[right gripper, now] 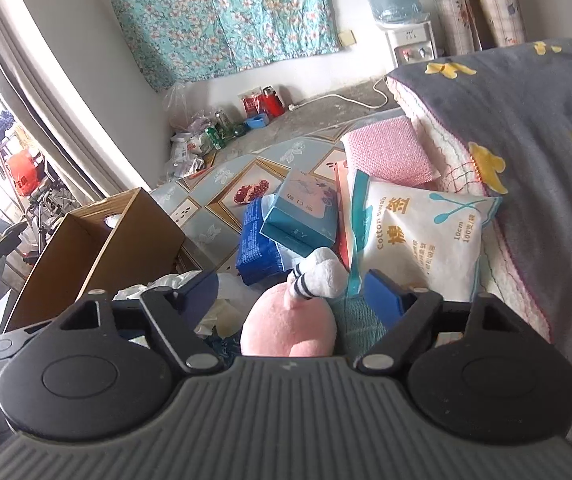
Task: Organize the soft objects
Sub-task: 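Reach the right gripper to the pink plush bunny and grasp its ear, then lift the pink bunny with the right gripper while the left gripper grasps its body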
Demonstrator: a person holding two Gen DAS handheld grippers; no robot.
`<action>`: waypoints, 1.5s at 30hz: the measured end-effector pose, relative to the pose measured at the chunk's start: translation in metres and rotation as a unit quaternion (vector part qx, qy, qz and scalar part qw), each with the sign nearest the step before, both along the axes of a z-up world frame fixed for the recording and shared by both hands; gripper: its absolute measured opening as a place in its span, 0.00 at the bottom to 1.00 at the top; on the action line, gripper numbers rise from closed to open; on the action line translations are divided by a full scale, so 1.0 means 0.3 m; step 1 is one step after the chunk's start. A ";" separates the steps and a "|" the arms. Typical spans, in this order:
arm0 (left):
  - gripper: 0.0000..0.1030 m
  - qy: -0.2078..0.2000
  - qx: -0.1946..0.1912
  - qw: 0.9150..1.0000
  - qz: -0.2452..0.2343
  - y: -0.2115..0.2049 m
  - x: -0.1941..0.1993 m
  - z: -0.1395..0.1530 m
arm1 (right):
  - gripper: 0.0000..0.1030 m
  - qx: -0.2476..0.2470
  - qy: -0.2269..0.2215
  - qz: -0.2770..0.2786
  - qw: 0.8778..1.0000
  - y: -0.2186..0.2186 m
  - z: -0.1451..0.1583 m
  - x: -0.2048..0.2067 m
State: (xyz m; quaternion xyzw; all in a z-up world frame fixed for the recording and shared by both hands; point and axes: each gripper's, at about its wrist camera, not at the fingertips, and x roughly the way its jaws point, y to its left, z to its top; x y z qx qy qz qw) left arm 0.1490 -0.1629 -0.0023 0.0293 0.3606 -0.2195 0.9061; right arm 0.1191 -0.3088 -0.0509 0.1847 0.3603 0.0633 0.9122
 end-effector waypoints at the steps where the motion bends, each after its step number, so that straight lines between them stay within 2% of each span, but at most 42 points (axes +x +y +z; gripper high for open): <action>1: 0.55 0.007 0.000 1.000 -0.002 -0.008 0.013 -0.014 | 0.64 0.005 0.008 -0.001 1.000 -0.006 -0.015 0.027; 4: 0.42 0.025 -0.001 1.000 -0.010 -0.032 0.050 -0.041 | 0.46 0.022 0.037 -0.006 0.999 -0.032 -0.078 0.095; 7: 0.34 0.041 -0.002 0.999 -0.017 -0.050 0.073 -0.065 | 0.28 0.042 0.051 -0.003 0.998 -0.042 -0.117 0.129; 10: 0.32 0.051 -0.006 0.998 -0.020 -0.051 0.082 -0.078 | 0.23 0.048 0.045 0.002 0.998 -0.040 -0.124 0.139; 15: 0.32 0.056 -0.008 0.998 -0.025 -0.035 0.072 -0.078 | 0.20 0.061 0.023 0.039 0.997 -0.004 -0.079 0.143; 19: 0.32 0.060 -0.021 0.998 -0.024 0.000 0.054 -0.058 | 0.18 0.077 -0.015 0.078 0.994 0.029 -0.001 0.129; 24: 0.33 0.061 -0.031 0.997 -0.030 0.039 0.008 -0.028 | 0.18 0.069 -0.047 0.155 0.984 0.065 0.109 0.056; 27: 0.34 0.065 -0.028 0.997 -0.036 0.067 -0.043 -0.027 | 0.19 0.036 -0.041 0.201 0.978 0.102 0.123 -0.026; 31: 0.34 0.073 -0.011 0.996 -0.040 0.099 -0.113 -0.043 | 0.19 0.021 -0.009 0.234 0.972 0.137 0.076 -0.120; 36: 0.34 0.068 -0.006 0.996 -0.049 0.130 -0.194 -0.033 | 0.19 0.060 -0.005 0.232 0.971 0.129 0.057 -0.197; 41: 0.44 0.058 -0.009 0.997 -0.046 0.149 -0.246 -0.016 | 0.19 0.093 -0.004 0.241 0.966 0.163 0.052 -0.200; 43: 0.53 0.046 -0.009 0.998 -0.039 0.151 -0.252 -0.006 | 0.19 0.097 0.001 0.244 0.965 0.181 0.056 -0.195; 45: 0.53 0.033 -0.010 0.999 -0.030 0.148 -0.240 0.007 | 0.19 0.112 0.007 0.242 0.964 0.192 0.055 -0.174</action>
